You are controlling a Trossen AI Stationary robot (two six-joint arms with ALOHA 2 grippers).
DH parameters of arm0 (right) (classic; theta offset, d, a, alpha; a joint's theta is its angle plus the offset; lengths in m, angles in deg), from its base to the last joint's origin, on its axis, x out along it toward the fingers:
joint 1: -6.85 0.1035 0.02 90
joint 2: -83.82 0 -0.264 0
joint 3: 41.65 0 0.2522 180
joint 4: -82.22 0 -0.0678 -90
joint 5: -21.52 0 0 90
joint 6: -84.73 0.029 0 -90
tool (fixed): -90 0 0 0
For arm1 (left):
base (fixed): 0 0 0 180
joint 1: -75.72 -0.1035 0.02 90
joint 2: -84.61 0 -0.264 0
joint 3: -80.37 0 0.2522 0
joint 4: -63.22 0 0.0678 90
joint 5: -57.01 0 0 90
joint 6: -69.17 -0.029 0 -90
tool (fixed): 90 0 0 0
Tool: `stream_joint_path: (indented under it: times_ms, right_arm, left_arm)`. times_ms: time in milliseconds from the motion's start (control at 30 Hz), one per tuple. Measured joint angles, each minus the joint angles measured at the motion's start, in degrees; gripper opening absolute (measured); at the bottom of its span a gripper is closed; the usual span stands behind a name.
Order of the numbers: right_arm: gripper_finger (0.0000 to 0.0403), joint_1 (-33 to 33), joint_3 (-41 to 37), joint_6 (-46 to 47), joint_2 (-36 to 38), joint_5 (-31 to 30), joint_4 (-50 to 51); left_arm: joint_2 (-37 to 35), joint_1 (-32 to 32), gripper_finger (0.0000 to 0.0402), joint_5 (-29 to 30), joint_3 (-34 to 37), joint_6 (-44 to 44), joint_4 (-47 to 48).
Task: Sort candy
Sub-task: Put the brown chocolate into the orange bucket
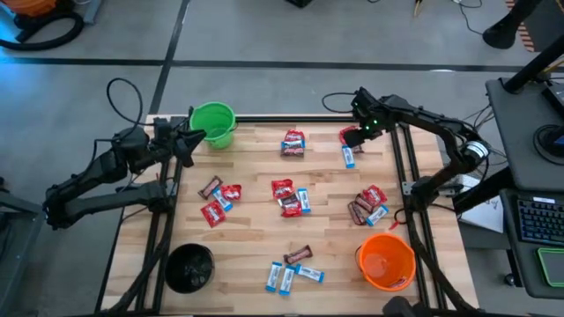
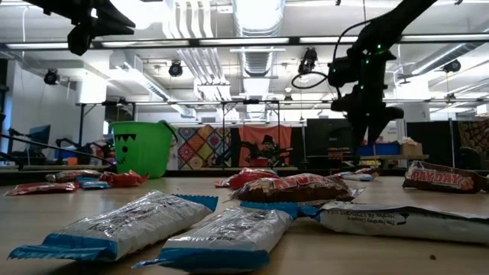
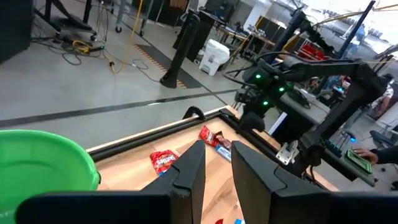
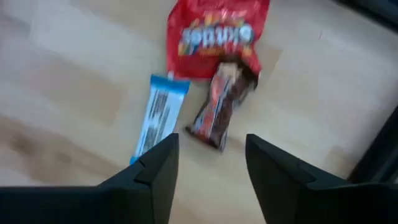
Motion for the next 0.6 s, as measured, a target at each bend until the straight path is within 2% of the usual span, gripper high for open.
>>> stream_joint_path:
  times_ms: [300, 600]
  right_arm:
    - [0.0201, -2.7, -0.1, 1.4, -6.8, 0.0, -1.7]
    - [0.0201, -3.6, -0.1, 0.7, -11.0, 0.5, -5.8]
  left_arm:
    - [0.0, 0.0, 0.0061, 6.0, 0.0, -0.8, -1.3]
    - [0.1, 0.0, 0.0061, 7.0, 0.0, -0.9, -1.3]
